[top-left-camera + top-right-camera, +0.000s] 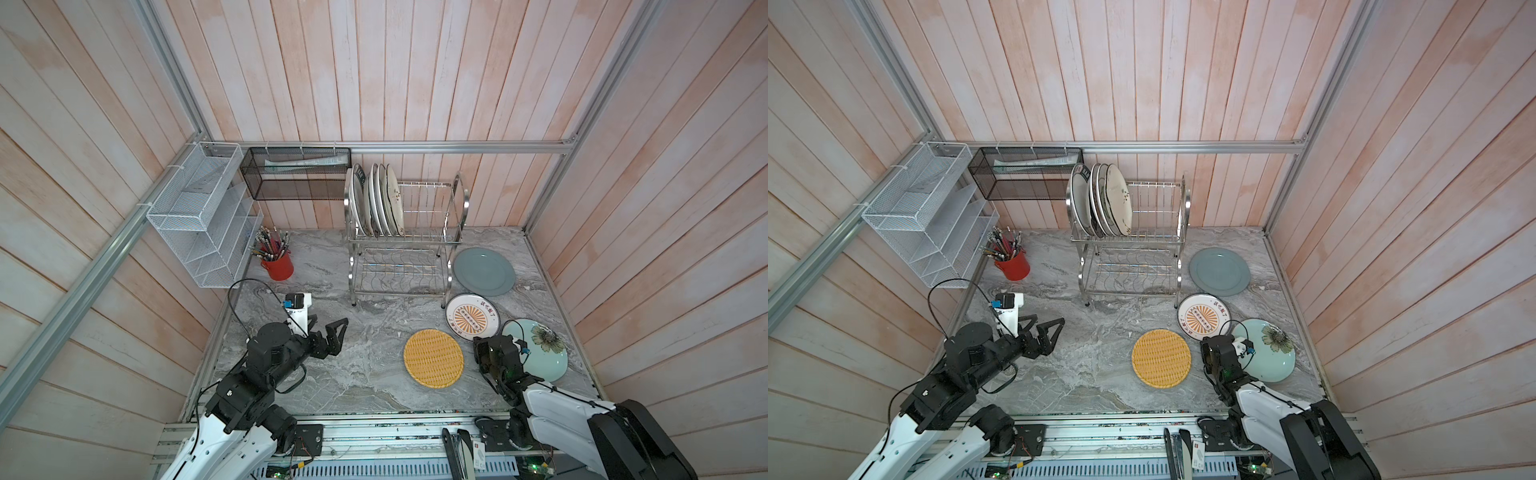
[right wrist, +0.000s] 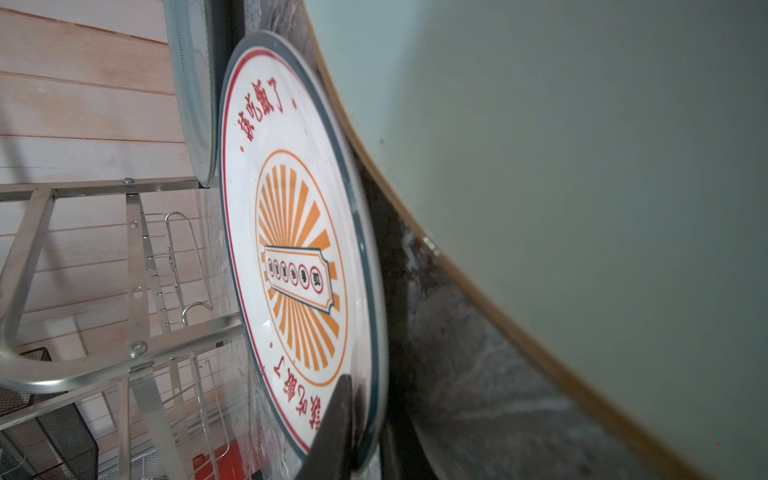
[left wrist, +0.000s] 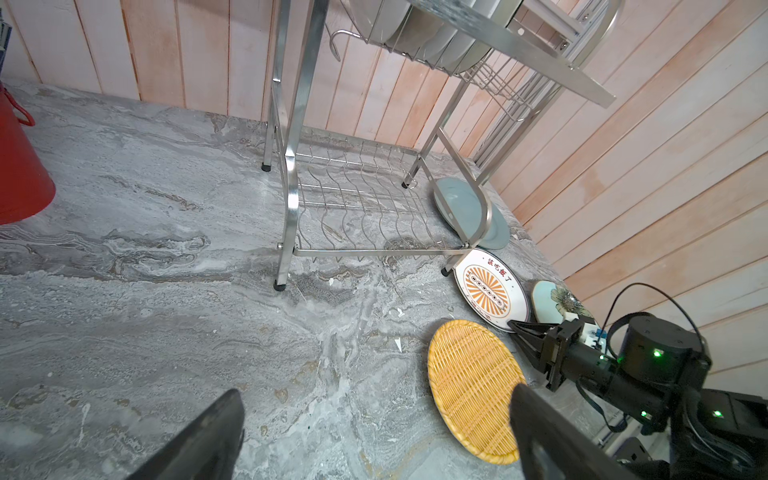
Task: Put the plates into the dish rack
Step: 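Move the right gripper to the sunburst plate's rim and close on it, then lift the sunburst plate upright with the right gripper toward the left gripper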
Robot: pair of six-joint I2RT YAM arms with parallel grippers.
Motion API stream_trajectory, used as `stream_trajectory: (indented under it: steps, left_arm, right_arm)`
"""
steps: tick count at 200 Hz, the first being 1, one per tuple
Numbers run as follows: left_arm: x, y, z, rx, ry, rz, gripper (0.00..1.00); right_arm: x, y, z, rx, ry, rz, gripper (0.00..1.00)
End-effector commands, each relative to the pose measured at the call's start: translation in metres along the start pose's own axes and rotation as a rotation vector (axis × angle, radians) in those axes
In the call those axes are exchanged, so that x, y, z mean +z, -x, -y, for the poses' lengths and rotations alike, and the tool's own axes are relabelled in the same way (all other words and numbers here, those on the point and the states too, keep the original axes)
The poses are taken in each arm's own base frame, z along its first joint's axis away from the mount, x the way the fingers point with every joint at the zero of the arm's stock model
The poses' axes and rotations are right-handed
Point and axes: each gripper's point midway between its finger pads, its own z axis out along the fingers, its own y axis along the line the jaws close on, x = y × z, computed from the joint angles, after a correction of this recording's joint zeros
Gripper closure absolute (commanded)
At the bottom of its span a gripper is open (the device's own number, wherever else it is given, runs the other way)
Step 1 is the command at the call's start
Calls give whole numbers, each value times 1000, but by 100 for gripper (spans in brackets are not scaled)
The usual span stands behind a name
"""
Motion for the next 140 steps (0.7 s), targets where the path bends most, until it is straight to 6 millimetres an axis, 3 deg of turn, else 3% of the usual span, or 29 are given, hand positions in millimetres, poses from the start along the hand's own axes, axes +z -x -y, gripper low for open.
stream_trajectory:
  steps: [1,17,71,140]
  left_arm:
    - [-1,0,-5,-7,20,10,0]
    - [-1,0,-5,-7,19,11,0]
    - [-1,0,-6,-9,28,11,0]
    - [0,-1,-7,-11,36,8,0]
  right_arm:
    - [-3,4,30,-17,-82,13,90]
    - [-3,4,27,-17,-70,14,100]
    - [-11,17,4,-39,-13,76,100]
    - [-44,51,-31,-95,41,214,100]
